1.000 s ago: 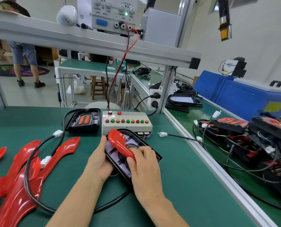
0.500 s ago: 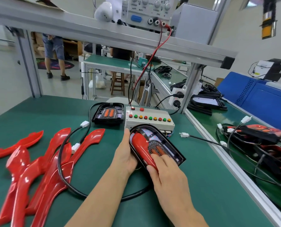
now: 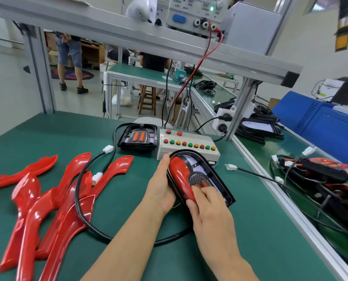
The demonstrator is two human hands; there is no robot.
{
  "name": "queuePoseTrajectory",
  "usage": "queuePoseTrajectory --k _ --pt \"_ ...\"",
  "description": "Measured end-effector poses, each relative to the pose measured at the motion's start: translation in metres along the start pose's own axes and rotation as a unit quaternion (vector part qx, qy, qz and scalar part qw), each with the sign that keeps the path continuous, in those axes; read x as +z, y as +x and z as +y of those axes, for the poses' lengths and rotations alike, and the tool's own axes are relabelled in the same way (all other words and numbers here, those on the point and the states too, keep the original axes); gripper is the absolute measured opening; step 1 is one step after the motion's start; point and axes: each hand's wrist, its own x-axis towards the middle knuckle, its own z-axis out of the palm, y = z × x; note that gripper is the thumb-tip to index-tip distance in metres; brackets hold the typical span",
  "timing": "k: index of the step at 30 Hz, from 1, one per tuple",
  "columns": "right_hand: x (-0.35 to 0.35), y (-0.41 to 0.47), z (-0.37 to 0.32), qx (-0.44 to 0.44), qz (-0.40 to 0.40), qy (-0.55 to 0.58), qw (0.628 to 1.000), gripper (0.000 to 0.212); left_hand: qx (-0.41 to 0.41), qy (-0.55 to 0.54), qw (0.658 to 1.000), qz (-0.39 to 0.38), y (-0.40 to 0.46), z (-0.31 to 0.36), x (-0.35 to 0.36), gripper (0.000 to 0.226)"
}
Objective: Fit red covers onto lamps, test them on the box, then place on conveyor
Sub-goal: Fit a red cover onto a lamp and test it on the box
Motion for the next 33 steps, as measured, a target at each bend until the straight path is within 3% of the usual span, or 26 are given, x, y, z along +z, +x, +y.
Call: queuePoseTrajectory --k 8,17,21,26,28,30,33 --pt "0.001 -0.004 0.001 0.042 -0.022 0.055 0.997 0.030 0.062 0.031 0.996 -0.063 -0.001 -0.001 -0.004 0.044" --pt "0.004 -0.006 0.002 0.019 0.007 0.040 0.999 0.034 0.076 0.026 0.995 -0.062 0.000 -0.003 -0.005 0.043" --pt "0.004 -0.007 0.006 0.083 -0.025 0.145 0.986 0.037 0.084 0.042 0.994 -0.055 -0.001 -0.002 -0.003 0.048" --pt "-0.005 -0.010 0.012 0.097 -0.039 0.225 0.969 0.036 0.108 0.025 0.994 -0.014 0.000 0.009 -0.005 0.040" --pt "-0.010 -0.013 0.017 0.161 -0.002 0.286 0.945 0.025 0.113 -0.002 0.994 0.007 0.000 0.019 -0.009 0.041" --pt "-0.014 -0.013 0.023 0.282 0.001 0.360 0.889 0.024 0.109 -0.029 0.993 0.020 -0.001 0.026 -0.013 0.042" --pt "-0.015 -0.006 0.028 0.430 -0.106 0.501 0.743 0.065 0.105 -0.036 0.994 0.023 -0.002 0.026 -0.012 0.043"
